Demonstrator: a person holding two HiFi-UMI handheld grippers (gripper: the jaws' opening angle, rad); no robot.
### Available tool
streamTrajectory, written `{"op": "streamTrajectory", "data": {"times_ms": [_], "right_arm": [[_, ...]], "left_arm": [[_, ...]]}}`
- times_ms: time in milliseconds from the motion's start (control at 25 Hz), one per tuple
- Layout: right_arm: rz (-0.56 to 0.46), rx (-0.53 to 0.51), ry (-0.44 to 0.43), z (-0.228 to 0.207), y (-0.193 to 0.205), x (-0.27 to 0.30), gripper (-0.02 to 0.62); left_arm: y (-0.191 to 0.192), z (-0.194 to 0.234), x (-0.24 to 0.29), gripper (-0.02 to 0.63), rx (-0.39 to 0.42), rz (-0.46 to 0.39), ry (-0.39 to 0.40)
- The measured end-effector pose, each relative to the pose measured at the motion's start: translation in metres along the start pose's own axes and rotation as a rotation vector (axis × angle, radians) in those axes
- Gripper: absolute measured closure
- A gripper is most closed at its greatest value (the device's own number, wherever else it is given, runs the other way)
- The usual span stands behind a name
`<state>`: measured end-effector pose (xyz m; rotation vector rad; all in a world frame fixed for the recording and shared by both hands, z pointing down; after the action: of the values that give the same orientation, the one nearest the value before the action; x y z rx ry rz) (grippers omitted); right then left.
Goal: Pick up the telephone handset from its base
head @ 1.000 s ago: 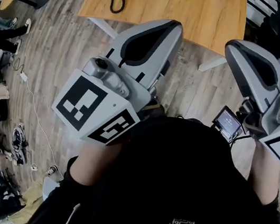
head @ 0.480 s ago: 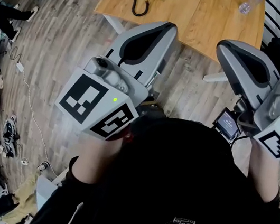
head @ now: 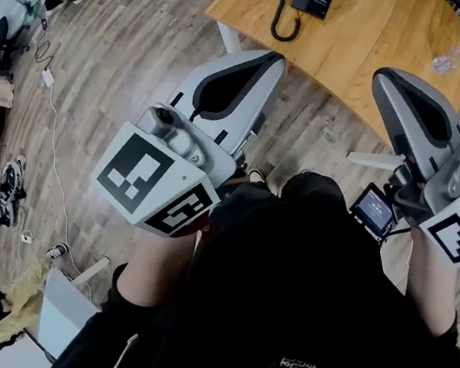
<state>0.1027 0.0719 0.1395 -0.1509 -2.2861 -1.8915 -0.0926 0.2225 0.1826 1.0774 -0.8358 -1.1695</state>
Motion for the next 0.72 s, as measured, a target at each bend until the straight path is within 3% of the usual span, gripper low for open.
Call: {"op": "streamTrajectory", "data": {"times_ms": [280,400,480,600,720], "right_arm": [[-0.038,0.033,-0.038,-0.035,-0.007,0.028,0.58],[-0.1,0.087,0.051,-0.042,0.007,0.045,0.58],[-0.122,0.166,0.089,-0.039,0.027,0.052,0.58],[-0.101,0.17,0.032,-0.04,0.035,0.07,0.58],[-0.09,0.127,0.003,-0.066,0.022,0.094,0.58]], "left_arm": [[-0.001,0.013,0.014,0.603,-0.012,0.015,-0.062],[0.003,0.028,0.015,0.603,0.025,0.027,-0.202],[0.009,0.034,0.014,0.603,0.008,0.009,-0.312],[0.008,0.043,0.03,0.603,-0.014,-0.013,-0.388],[0.004,0.06,0.05,0.604,0.011,0.029,-0.416]]}}
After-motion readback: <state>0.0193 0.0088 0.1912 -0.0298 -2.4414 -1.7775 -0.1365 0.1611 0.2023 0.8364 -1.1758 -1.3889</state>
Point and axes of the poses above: the fingertips, and each gripper's own axes: x forward along the fingers, z to its left, y out of its underside, the point moved 10 cm from there along -x, backward along the fingers, and after that the axes turned 1 degree about y, right-handed, at the moved point
